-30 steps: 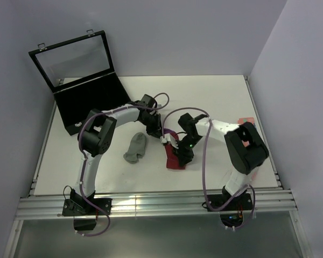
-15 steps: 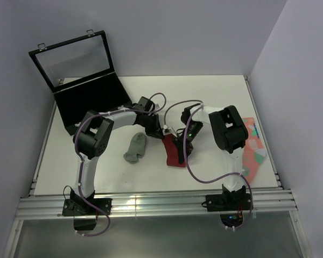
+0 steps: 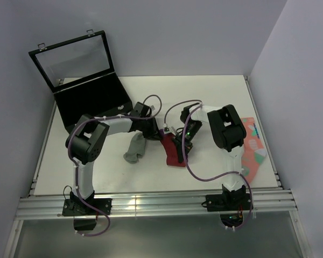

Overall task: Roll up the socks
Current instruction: Roll the sock at the center of the board.

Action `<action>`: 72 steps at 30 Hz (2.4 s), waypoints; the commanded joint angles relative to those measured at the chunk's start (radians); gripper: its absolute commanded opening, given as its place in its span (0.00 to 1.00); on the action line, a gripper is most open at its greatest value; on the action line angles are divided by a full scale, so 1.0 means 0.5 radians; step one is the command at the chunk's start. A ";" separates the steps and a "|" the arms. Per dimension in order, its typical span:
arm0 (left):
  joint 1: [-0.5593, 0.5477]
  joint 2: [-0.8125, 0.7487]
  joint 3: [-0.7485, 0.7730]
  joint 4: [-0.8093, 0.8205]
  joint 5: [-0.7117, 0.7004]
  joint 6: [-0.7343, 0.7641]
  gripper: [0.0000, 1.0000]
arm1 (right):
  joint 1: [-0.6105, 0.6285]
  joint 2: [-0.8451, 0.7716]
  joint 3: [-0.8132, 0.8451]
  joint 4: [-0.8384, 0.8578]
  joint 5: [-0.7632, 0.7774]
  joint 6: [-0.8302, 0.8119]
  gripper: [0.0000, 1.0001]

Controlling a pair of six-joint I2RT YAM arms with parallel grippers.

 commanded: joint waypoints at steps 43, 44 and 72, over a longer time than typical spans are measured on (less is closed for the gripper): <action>-0.767 -0.553 -0.650 0.945 -0.223 0.992 0.52 | -0.009 0.137 0.076 0.241 0.415 0.228 0.00; -0.770 -0.532 -0.641 0.939 -0.235 0.992 0.52 | -0.012 0.137 0.076 0.241 0.415 0.231 0.00; -0.721 -0.437 -0.592 0.694 -0.002 1.029 0.33 | -0.012 0.103 0.049 0.284 0.421 0.262 0.00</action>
